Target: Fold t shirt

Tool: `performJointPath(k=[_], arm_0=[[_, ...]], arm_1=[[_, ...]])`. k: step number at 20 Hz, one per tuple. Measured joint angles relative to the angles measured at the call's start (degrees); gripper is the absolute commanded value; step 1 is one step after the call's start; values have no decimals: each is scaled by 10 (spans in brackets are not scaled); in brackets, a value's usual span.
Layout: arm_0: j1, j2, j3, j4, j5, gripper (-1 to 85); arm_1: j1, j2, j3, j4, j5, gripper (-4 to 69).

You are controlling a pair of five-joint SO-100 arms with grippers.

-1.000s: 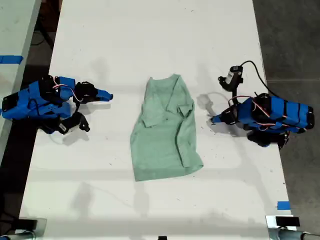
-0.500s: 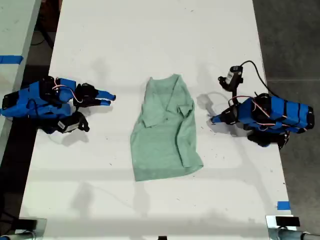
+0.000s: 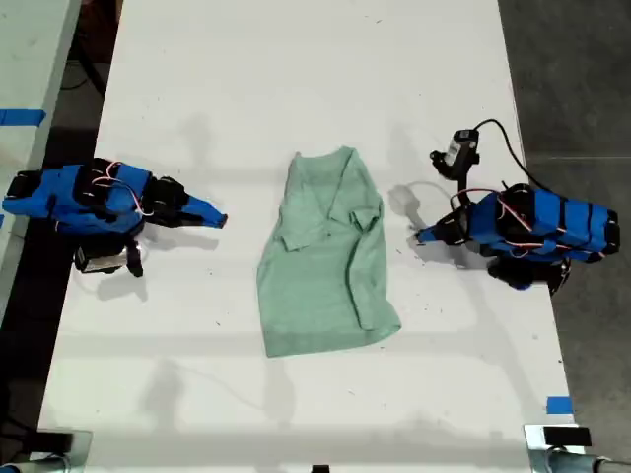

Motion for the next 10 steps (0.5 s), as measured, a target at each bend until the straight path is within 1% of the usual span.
performJointPath(k=[1, 2, 3, 4, 5, 6, 7, 8, 10], arm_0=[[3, -42, -31, 30, -29, 24], [14, -104, -78, 46, -57, 61], [30, -188, -136, 62, -84, 115], [45, -301, -211, 84, -100, 185], [56, -427, -299, 114, -105, 227], [61, -571, -399, 150, -104, 239], [62, -700, -502, 175, -87, 247], [62, -835, -596, 185, -71, 247], [79, -1014, -712, 192, -66, 240]], arm_1=[[0, 0, 0, 0, 0, 29], [0, 0, 0, 0, 0, 29], [0, 0, 0, 0, 0, 29], [0, 0, 0, 0, 0, 29], [0, 0, 0, 0, 0, 29], [0, 0, 0, 0, 0, 29], [0, 0, 0, 0, 0, 29], [0, 0, 0, 0, 0, 29], [0, 0, 0, 0, 0, 29]])
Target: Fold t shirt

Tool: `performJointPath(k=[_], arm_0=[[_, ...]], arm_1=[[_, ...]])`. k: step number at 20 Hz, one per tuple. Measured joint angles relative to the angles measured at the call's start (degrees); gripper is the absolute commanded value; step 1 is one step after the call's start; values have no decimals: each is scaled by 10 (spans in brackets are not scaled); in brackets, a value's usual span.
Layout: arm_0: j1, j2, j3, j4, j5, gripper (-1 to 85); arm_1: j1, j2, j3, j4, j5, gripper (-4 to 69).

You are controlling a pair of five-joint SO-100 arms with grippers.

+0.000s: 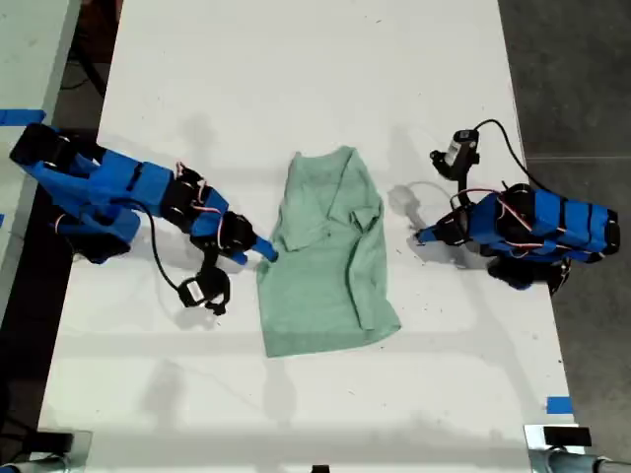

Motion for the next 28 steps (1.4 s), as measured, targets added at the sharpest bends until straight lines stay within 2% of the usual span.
performJointPath(k=[7, 8, 10, 15, 22, 26, 28], arm_0=[[55, -203, -134, 0, -62, 207], [65, -226, -162, 0, -64, 182], [83, -272, -219, 0, -63, 0], [90, -320, -265, 11, -48, -3], [90, -293, -280, 115, -11, -3], [89, -249, -391, 207, 31, -3], [86, -249, -447, 224, 65, -3]], arm_1=[[0, 0, 0, 0, 0, 29], [0, 0, 0, 0, 0, 29], [0, 0, 0, 0, 0, 29], [0, 0, 0, 0, 0, 29], [0, 0, 0, 0, 0, 29], [0, 0, 0, 0, 0, 29], [0, 0, 0, 0, 0, 29]])
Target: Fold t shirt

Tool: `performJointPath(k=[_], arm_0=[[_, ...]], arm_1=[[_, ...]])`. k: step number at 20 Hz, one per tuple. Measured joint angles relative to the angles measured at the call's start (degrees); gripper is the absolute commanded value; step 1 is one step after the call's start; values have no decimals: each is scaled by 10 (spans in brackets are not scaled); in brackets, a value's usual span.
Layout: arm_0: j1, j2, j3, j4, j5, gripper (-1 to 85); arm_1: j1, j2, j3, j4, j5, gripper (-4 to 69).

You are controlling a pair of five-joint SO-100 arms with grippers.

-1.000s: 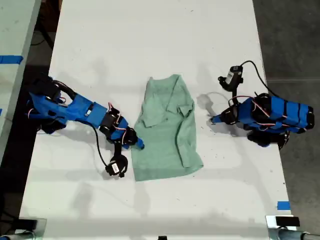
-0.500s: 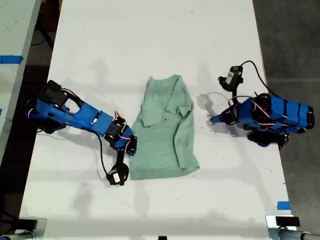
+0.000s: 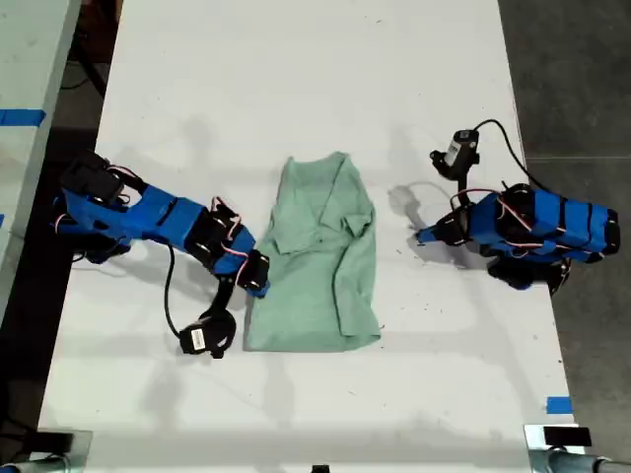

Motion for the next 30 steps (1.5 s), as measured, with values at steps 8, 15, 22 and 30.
performJointPath(k=[8, 15, 22, 30], arm_0=[[-80, -39, -43, -128, 123, 10], [-95, -134, -42, -305, 187, 176], [-106, -40, -51, -270, 260, -2], [-278, 450, 275, -189, 229, -2]], arm_1=[[0, 0, 0, 0, 0, 29], [0, 0, 0, 0, 0, 29], [0, 0, 0, 0, 0, 29], [0, 0, 0, 0, 0, 29]])
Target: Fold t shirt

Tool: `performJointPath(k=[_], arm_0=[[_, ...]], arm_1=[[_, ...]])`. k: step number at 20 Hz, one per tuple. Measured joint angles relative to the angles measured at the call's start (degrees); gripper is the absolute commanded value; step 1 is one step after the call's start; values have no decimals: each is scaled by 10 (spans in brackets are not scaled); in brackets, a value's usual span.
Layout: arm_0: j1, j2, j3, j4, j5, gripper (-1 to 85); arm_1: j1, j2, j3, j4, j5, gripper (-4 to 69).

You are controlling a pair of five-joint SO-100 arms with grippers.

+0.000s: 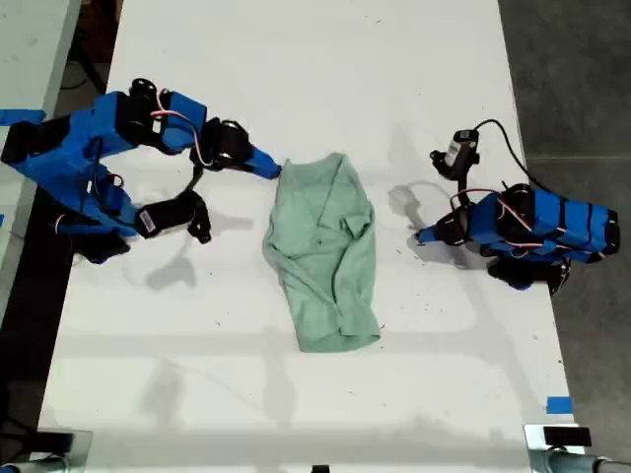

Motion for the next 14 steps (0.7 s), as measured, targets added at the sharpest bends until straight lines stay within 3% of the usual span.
performJointPath(k=[4, 7, 10, 12, 14], arm_0=[[-34, 419, 456, -167, -77, -2], [-40, 753, 782, -170, -158, -2], [-40, 801, 924, -259, -192, 8], [-52, 824, 933, -229, -214, 48], [-110, 821, 933, -129, -224, 128]], arm_1=[[0, 0, 0, 0, 0, 29], [0, 1, 0, 0, 0, 28], [1, 3, 0, 0, 0, 27], [5, 3, 0, 0, -2, 27], [5, 3, 0, 0, -2, 26]])
